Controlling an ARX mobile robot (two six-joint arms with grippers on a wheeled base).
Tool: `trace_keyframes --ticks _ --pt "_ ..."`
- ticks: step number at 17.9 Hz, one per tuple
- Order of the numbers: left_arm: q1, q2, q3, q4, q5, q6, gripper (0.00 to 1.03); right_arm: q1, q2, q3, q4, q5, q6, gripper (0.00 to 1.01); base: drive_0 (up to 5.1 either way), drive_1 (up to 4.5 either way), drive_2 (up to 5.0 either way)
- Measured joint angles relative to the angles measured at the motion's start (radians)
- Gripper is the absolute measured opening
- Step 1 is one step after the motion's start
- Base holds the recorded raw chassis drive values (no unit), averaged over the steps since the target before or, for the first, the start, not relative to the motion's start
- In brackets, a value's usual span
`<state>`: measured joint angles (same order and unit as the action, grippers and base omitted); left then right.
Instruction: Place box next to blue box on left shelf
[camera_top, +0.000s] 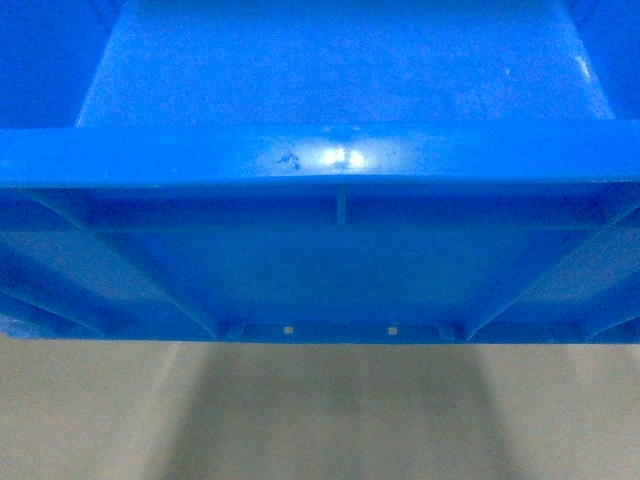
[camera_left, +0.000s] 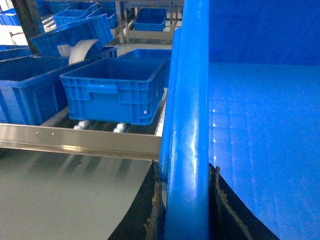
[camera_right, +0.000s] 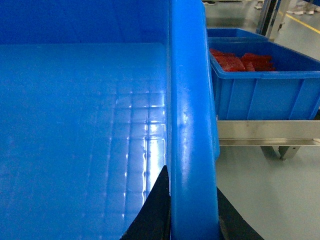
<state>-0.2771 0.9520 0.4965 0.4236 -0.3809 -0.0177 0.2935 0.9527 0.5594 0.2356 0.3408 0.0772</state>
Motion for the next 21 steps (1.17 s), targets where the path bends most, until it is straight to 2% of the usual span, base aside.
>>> trace_keyframes --ticks 21 --pt "0.0 -0.003 -0.003 -0.004 0.0 -0.001 0.16 0.0 -0.002 -0.001 -0.002 0.0 0.0 0.08 0.0 0.0 0.0"
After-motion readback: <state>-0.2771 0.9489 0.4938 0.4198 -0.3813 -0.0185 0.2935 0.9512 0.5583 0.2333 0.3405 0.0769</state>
